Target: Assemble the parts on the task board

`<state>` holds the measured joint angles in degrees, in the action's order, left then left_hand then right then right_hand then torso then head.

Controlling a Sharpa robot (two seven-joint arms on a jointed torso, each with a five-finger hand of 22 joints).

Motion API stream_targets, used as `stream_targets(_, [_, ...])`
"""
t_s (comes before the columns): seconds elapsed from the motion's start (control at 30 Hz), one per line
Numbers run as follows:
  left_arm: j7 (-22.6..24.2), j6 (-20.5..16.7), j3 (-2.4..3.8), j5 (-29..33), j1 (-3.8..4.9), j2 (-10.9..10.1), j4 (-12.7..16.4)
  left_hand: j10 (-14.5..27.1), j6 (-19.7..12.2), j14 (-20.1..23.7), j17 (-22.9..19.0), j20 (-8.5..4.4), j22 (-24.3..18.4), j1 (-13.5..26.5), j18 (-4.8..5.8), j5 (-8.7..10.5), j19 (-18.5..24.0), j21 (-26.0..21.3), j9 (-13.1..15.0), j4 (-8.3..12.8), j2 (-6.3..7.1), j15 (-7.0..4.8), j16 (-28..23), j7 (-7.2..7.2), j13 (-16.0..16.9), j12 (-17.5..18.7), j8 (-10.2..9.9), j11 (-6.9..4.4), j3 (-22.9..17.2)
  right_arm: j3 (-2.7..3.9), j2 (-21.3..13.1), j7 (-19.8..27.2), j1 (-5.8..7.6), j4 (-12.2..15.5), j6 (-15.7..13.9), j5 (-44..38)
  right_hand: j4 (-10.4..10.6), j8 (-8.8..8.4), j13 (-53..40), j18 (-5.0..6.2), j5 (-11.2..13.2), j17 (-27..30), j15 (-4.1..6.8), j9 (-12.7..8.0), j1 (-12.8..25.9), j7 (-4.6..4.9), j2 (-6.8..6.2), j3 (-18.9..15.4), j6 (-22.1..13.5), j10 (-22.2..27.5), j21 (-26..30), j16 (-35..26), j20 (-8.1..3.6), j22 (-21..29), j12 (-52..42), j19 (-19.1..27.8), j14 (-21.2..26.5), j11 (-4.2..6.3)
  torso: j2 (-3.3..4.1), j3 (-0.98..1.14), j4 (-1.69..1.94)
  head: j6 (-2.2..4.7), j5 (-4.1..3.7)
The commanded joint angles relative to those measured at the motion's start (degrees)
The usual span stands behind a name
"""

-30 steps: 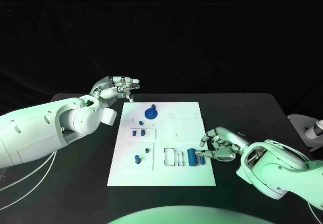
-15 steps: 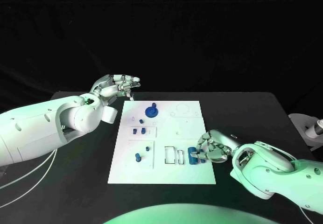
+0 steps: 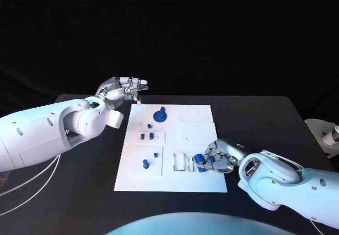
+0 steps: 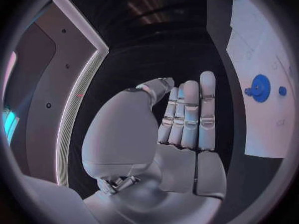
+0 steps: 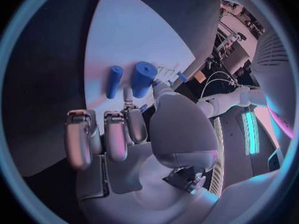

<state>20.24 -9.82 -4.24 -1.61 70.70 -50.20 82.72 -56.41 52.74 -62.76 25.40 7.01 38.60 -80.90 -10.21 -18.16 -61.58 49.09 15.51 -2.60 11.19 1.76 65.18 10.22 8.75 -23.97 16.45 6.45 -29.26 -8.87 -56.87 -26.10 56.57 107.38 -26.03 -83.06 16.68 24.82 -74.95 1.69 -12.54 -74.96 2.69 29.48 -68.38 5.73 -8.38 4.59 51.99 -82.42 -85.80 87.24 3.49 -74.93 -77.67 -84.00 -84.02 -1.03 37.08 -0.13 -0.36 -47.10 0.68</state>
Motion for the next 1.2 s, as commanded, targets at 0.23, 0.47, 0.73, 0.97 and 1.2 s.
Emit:
stream_targets(0.23, [-1.21, 3.22, 0.04, 0.26, 0.05, 0.01, 0.18, 0.72, -0.41, 0.46, -0.18, -0.03, -0.18, 1.03, -0.34, -0.23, 0.55, -0.45, 0.13, -0.63, -0.50, 0.20, 0.45, 0.05, 0.13, -0.51, 0.46, 0.09, 0.18, -0.04, 1.11, -4.05, -1.34, -0.49, 2.30, -4.91, -0.17, 0.76, -1.84, -0.91, 0.88, -5.29, 0.46, -0.03, -1.68, -0.61, 1.17, -0.73, 0.84, -0.36, -0.55, 0.33, -0.49, -14.05, -0.34, -4.85, -4.26, 0.38, -0.01, -0.01, -0.03, -0.01, 0.12])
stream_targets(0.47, [-1.63, 3.57, 0.04, 0.25, 0.06, -0.13, 0.20, 0.79, -0.48, 0.47, -0.20, -0.01, -0.21, 1.15, -0.34, -0.22, 0.56, -0.49, 0.12, -0.71, -0.50, 0.21, 0.47, 0.05, 0.15, -0.58, 0.48, 0.09, 0.21, -0.04, 1.25, -4.65, -1.63, -0.46, -1.81, -5.51, -0.26, 1.45, -2.30, -1.00, -1.67, -5.79, 0.85, -0.26, -4.70, -1.17, 2.66, -0.08, 2.23, -0.62, -0.98, 0.46, -0.81, -14.17, -0.38, -4.99, -4.34, 0.87, -0.03, -0.03, 0.03, 0.03, 0.08])
stream_targets(0.73, [-1.80, 3.68, 0.04, 0.25, 0.06, -0.27, 0.23, 0.85, -0.54, 0.47, -0.22, 0.00, -0.24, 1.25, -0.34, -0.21, 0.56, -0.54, 0.12, -0.79, -0.50, 0.22, 0.50, 0.06, 0.17, -0.65, 0.50, 0.09, 0.24, 0.31, -0.09, -2.99, -1.41, 1.41, -9.51, -3.60, -0.24, 1.73, -2.16, -1.18, -1.23, -6.61, 1.39, -0.78, -7.83, -1.92, 3.60, 2.09, 3.80, -0.60, -1.82, 0.66, -1.26, -14.41, 0.19, -5.26, -4.48, 1.54, -0.03, -0.01, -0.02, -0.02, 0.12])
stream_targets(0.97, [-1.90, 3.81, 0.04, 0.25, 0.06, -0.25, 0.22, 0.89, -0.57, 0.48, -0.23, 0.02, -0.26, 1.33, -0.34, -0.22, 0.57, -0.57, 0.12, -0.87, -0.54, 0.23, 0.53, 0.07, 0.18, -0.71, 0.52, 0.10, 0.24, 0.57, -0.24, -1.38, -0.22, 3.51, -12.91, 0.32, 0.01, 1.92, -2.28, -1.28, -1.77, -7.03, 1.64, -0.93, -7.68, -2.25, 4.00, 2.88, 4.75, -0.81, -2.28, 0.77, -1.49, -14.54, 0.23, -5.40, -4.55, 1.82, -0.04, 0.00, 0.01, -0.04, 0.14])
stream_targets(1.2, [-1.89, 3.84, 0.03, 0.25, 0.06, -0.20, 0.24, 0.94, -0.60, 0.48, -0.25, 0.03, -0.29, 1.39, -0.34, -0.22, 0.57, -0.60, 0.12, -0.94, -0.59, 0.23, 0.55, 0.06, 0.19, -0.77, 0.54, 0.10, 0.24, 0.62, 1.67, -0.81, 0.15, 3.10, -10.67, 3.56, 0.11, 1.86, -2.22, -1.24, -1.87, -6.89, 1.72, -1.10, -6.37, -2.26, 4.00, 2.97, 5.04, -0.85, -2.08, 0.73, -1.61, -14.48, 0.44, -5.34, -4.53, 1.86, 0.00, -0.05, 0.06, -0.24, 0.26])
